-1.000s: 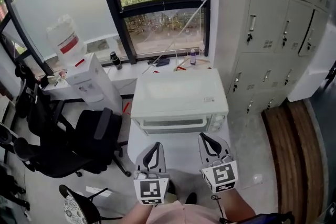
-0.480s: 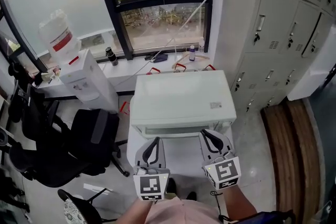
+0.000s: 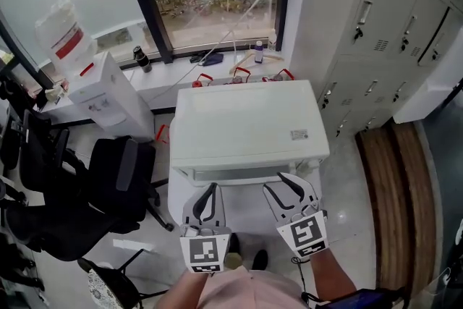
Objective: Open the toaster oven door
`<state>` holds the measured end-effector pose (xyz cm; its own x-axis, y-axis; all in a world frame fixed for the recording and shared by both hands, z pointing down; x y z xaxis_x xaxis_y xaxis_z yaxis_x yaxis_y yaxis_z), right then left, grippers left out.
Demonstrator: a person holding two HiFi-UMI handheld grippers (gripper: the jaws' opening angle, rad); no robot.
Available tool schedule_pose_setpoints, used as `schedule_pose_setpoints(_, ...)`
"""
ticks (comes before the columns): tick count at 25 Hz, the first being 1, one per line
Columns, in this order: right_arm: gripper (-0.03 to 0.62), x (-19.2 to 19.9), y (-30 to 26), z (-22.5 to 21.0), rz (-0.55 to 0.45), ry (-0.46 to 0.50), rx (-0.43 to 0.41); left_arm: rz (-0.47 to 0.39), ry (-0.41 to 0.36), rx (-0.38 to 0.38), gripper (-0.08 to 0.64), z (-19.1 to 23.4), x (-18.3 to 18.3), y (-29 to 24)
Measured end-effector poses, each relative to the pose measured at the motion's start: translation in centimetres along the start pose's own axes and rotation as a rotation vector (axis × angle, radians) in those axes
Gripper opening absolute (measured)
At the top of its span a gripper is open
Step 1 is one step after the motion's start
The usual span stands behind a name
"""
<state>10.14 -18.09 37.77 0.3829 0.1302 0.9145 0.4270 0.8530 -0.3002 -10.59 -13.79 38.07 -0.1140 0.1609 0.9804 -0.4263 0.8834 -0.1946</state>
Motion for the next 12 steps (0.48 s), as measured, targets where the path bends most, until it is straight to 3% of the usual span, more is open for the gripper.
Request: schedule_pose_setpoints(12,0.181,1.0,-2.0,1.2,0.108,0.31,-0.031,0.028,0.054,0.021,0.014,1.5,1.6,-1.3)
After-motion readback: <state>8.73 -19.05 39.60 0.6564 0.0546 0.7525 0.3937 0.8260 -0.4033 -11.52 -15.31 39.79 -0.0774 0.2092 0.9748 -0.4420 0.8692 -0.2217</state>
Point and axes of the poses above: the fingertips, and each gripper's own axes: y backward along the fingers, z to its left, x out of its underside, the point moved 10 cm from there along y, backward along the fingers, and after that the axes turned 13 degrees about x, right-handed, at the moved point
